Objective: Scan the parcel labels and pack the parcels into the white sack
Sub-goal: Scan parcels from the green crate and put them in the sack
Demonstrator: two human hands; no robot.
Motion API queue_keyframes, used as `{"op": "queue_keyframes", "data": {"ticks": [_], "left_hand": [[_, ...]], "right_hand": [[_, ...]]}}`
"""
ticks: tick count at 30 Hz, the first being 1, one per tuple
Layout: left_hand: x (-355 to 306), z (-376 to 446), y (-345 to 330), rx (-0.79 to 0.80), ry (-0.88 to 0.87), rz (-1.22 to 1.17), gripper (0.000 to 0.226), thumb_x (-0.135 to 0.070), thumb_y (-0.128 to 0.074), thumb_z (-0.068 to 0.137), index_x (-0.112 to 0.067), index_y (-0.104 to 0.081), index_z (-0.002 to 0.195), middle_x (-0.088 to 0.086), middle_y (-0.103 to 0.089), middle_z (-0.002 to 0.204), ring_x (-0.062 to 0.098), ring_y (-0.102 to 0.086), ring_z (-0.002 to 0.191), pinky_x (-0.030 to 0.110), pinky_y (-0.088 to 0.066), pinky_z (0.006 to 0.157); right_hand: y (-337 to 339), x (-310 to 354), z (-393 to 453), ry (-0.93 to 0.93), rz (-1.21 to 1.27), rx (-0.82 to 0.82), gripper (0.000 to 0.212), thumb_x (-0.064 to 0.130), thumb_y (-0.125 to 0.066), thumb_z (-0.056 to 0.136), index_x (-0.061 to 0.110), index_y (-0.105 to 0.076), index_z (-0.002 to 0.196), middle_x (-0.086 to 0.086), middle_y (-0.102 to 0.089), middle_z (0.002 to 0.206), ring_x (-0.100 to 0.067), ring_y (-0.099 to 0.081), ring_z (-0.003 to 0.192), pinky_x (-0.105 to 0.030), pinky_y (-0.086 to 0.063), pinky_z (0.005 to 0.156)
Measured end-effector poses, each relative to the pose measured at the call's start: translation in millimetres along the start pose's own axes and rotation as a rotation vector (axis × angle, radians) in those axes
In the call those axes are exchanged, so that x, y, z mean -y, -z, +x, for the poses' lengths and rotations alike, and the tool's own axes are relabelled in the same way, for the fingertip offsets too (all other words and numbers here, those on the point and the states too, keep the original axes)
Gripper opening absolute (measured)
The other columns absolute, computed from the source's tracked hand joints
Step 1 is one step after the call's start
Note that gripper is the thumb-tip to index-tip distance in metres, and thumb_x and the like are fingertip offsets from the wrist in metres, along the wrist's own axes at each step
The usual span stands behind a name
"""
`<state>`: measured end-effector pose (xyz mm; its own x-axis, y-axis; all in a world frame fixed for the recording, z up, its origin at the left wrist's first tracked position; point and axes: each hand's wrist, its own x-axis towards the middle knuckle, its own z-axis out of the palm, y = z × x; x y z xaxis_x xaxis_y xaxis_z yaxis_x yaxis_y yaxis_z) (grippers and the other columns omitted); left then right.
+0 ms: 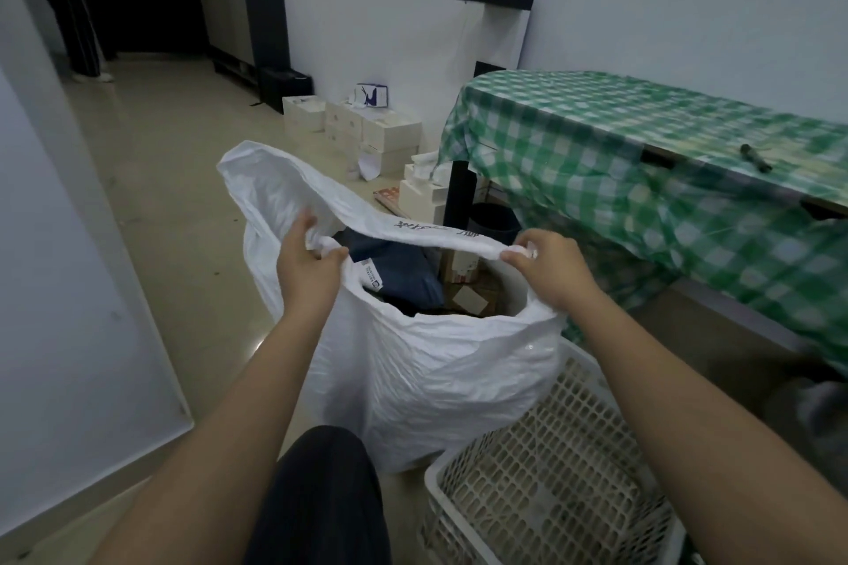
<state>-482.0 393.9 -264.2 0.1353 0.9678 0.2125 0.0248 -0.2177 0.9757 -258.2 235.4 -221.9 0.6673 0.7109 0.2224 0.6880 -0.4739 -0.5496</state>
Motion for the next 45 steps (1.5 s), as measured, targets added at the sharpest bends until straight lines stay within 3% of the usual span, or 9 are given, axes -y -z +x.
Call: {"op": "queue_keyframes", "data": {"ticks": [5, 13, 17, 20, 24, 29, 35, 41, 45], "left_hand": [[12.8, 10.1, 7.5, -0.071, 0.270, -0.090, 0.082, -0.009, -0.060, 0.091, -0.026, -0.009, 0.154, 0.001, -0.023, 0.158, 0.023, -0.031, 0.141, 0.028, -0.034, 0.102], [28.6, 25.5, 45.8, -0.250, 0.428, 0.370, 0.079, -0.041, -0.070, 0.080, -0.020, -0.031, 0.145, 0.014, -0.021, 0.151, 0.035, -0.025, 0.136, 0.048, -0.027, 0.109], [55.5, 40.9, 66.3, -0.071, 0.759, 0.103, 0.098, -0.032, -0.077, 0.075, -0.006, -0.018, 0.148, 0.016, -0.033, 0.146, 0.037, -0.041, 0.127, 0.050, -0.044, 0.093], [68.2, 34.6, 63.7, 0.086, 0.708, 0.080, 0.060, -0.007, -0.067, 0.074, 0.002, -0.044, 0.129, 0.018, -0.051, 0.127, 0.031, -0.055, 0.096, 0.037, -0.048, 0.072], [63.3, 17.9, 54.3, 0.231, 0.589, 0.036, 0.072, 0.010, -0.051, 0.082, -0.009, -0.028, 0.147, 0.010, -0.045, 0.138, 0.033, -0.051, 0.118, 0.039, -0.048, 0.092], [57.0, 11.8, 38.0, 0.325, 0.451, 0.187, 0.064, 0.010, -0.040, 0.089, -0.015, -0.033, 0.146, 0.009, -0.047, 0.131, 0.030, -0.048, 0.115, 0.035, -0.045, 0.086], [59.7, 13.3, 30.1, 0.139, 0.464, 0.217, 0.051, 0.003, -0.032, 0.091, -0.006, -0.037, 0.141, 0.012, -0.048, 0.124, 0.028, -0.044, 0.096, 0.037, -0.042, 0.082], [58.1, 21.3, 26.6, 0.090, 0.358, -0.001, 0.044, -0.022, -0.043, 0.098, -0.017, -0.037, 0.142, -0.001, -0.047, 0.115, 0.018, -0.044, 0.100, 0.033, -0.036, 0.083], [59.1, 46.1, 15.1, -0.091, 0.234, 0.009, 0.037, -0.028, -0.040, 0.102, -0.010, -0.053, 0.131, 0.002, -0.054, 0.115, 0.014, -0.047, 0.100, 0.028, -0.037, 0.085]], "right_hand": [[-5.0, 12.1, 7.7, 0.081, -0.135, 0.065, 0.046, 0.048, -0.063, 0.090, 0.015, -0.065, 0.122, -0.010, -0.066, 0.122, -0.027, -0.060, 0.108, -0.033, -0.046, 0.077], [-7.2, 19.4, 0.8, 0.113, -0.524, -0.044, 0.029, 0.039, -0.049, 0.098, 0.020, -0.066, 0.113, -0.007, -0.068, 0.104, -0.027, -0.062, 0.092, -0.031, -0.040, 0.062], [-10.7, 24.8, -2.7, 0.122, -0.524, -0.060, 0.027, 0.033, -0.048, 0.098, 0.019, -0.066, 0.112, -0.008, -0.066, 0.102, -0.025, -0.056, 0.085, -0.030, -0.038, 0.062], [-16.0, 30.6, -3.0, 0.147, -0.696, 0.038, 0.028, 0.033, -0.051, 0.096, 0.018, -0.066, 0.113, -0.008, -0.054, 0.117, -0.028, -0.049, 0.109, -0.035, -0.042, 0.077], [-19.9, 57.2, -2.1, 0.178, -0.972, 0.318, 0.051, 0.045, -0.059, 0.089, 0.021, -0.052, 0.133, -0.010, -0.041, 0.136, -0.033, -0.034, 0.129, -0.048, -0.031, 0.104], [-38.3, 80.4, 12.0, 0.278, -0.947, 0.464, 0.096, 0.071, -0.061, 0.077, 0.027, -0.020, 0.152, -0.012, -0.031, 0.153, -0.039, -0.031, 0.137, -0.056, -0.021, 0.112], [-58.9, 65.4, 24.9, 0.381, -0.997, 0.454, 0.037, 0.041, -0.051, 0.097, 0.018, -0.054, 0.125, -0.009, -0.057, 0.129, -0.028, -0.054, 0.119, -0.032, -0.036, 0.078], [-60.4, 46.9, 44.9, 0.287, -0.288, 0.047, 0.024, 0.030, -0.051, 0.098, 0.020, -0.070, 0.109, -0.010, -0.070, 0.098, -0.032, -0.064, 0.090, -0.040, -0.052, 0.074], [-54.2, 54.1, 66.3, 0.075, 0.308, -0.236, 0.026, 0.029, -0.051, 0.100, 0.017, -0.066, 0.081, -0.001, -0.062, 0.073, -0.017, -0.055, 0.070, -0.030, -0.043, 0.062]]}}
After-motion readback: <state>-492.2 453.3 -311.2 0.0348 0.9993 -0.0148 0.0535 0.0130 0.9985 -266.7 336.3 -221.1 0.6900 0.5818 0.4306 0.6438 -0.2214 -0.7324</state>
